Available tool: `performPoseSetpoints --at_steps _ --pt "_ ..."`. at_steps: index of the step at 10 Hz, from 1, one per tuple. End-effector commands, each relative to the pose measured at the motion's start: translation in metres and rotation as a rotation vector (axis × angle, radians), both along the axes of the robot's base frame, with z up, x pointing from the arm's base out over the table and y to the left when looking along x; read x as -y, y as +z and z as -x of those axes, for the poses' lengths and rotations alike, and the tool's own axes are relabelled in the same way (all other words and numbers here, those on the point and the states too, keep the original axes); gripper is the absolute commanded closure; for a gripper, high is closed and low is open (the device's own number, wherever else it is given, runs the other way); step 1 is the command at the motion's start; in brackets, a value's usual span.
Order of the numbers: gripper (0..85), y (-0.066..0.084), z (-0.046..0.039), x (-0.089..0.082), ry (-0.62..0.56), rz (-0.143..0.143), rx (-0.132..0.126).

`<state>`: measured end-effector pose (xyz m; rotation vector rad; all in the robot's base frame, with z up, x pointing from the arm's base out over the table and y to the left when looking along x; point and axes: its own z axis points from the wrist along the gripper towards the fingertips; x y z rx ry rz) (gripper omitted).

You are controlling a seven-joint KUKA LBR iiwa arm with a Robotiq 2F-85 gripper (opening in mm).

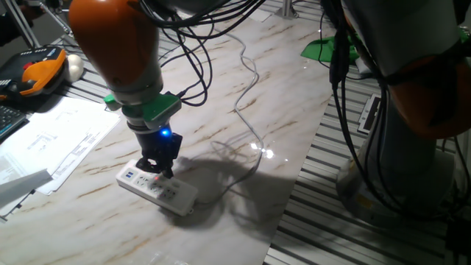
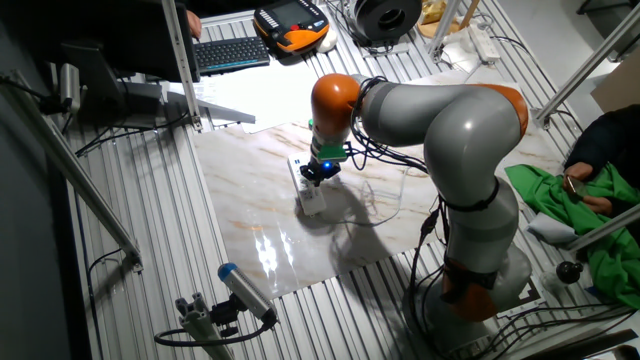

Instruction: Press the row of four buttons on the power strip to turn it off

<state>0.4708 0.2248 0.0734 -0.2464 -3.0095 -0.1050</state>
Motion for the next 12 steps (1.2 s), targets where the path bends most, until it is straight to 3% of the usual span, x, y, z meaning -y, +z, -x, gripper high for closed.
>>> performPoseSetpoints --at_steps 1,2,6,9,12 --pt "85.0 -0.0017 -0.0043 0.0013 0.001 0.0 0.005" --pt "85.0 -0.0043 -0.0089 0.0047 0.006 -0.008 0.004" --pt "85.0 -0.0046 -0.0059 0.0026 0.008 -0.001 -0.003" --pt "85.0 -0.0046 -0.0059 0.0026 0.014 0.007 0.01" --pt "85.0 -0.0046 -0.0059 0.0026 0.034 -0.027 0.016"
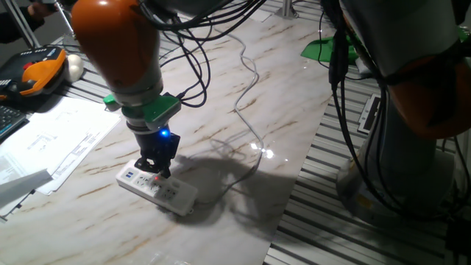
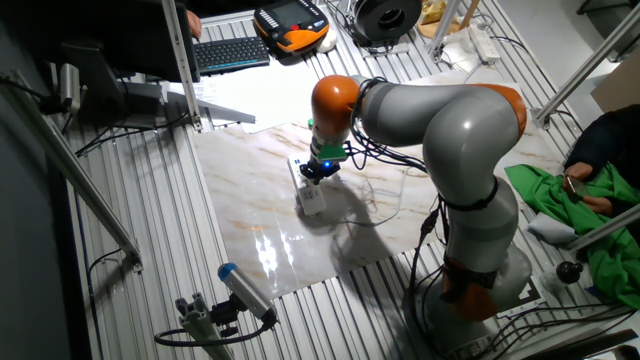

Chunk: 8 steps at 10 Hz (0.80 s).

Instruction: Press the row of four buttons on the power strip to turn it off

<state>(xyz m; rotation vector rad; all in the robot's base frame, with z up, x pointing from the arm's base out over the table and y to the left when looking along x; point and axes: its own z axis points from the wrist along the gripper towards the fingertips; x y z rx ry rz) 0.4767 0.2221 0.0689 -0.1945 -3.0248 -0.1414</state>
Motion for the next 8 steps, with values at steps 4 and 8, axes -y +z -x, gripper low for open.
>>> performPoseSetpoints --at_steps 4,8 --pt "85.0 -0.003 -0.0156 -0.007 0.008 0.017 0.002" --pt "85.0 -0.013 -0.0194 0.003 0.037 0.008 0.009"
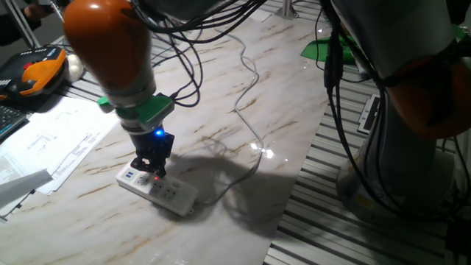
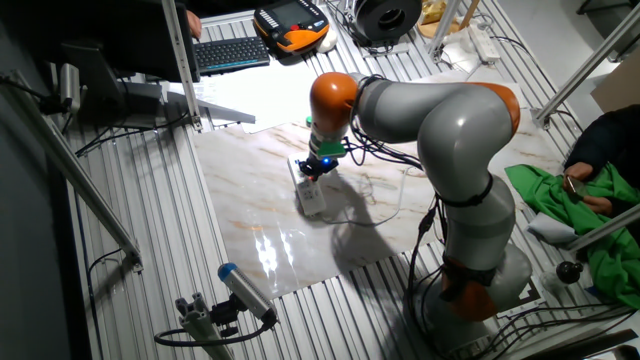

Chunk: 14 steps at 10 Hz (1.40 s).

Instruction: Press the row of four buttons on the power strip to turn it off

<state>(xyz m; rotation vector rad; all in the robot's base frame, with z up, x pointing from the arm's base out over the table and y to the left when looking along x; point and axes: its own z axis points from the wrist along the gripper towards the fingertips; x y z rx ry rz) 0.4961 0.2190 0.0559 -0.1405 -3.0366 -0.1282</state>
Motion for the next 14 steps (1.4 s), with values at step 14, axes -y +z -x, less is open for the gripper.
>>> performPoseSetpoints --at_steps 14 --pt "85.0 -0.011 0.0018 -0.006 -0.001 -0.004 0.005"
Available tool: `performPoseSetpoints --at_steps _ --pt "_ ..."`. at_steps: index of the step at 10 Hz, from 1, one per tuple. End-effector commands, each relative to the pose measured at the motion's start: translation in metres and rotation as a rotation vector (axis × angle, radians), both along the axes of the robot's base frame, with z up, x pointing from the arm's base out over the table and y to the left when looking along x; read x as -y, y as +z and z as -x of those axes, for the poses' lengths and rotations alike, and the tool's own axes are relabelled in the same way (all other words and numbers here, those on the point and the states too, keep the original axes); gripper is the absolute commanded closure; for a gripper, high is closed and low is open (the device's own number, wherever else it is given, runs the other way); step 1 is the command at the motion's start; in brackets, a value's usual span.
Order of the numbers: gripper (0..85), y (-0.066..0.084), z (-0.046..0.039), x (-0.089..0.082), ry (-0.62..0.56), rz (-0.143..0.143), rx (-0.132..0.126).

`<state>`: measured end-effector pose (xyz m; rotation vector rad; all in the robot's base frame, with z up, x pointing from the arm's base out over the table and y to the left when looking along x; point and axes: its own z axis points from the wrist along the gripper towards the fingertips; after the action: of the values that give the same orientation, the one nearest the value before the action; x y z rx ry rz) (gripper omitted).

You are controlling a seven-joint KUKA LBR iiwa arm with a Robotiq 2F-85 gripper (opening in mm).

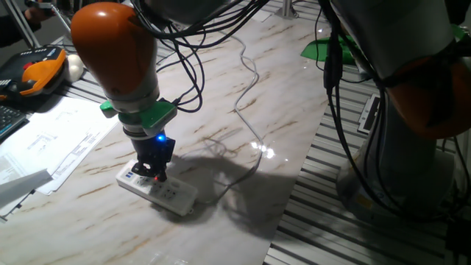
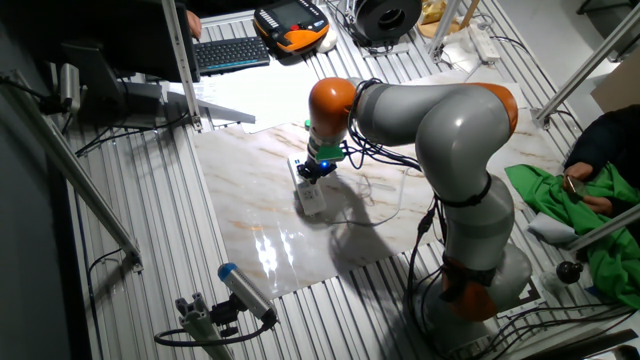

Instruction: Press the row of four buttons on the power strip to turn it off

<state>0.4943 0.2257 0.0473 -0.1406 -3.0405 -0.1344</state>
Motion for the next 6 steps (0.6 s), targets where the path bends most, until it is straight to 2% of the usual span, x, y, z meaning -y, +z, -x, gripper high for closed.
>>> performPoseSetpoints --at_steps 1,3,6 --pt "85.0 0.007 -0.0049 -0.003 -0.003 0.007 -0.012" --pt "85.0 0.017 -0.0167 -0.006 -0.002 0.024 -0.02" --pt "85.0 0.016 -0.0271 -0.004 0.013 0.021 -0.017"
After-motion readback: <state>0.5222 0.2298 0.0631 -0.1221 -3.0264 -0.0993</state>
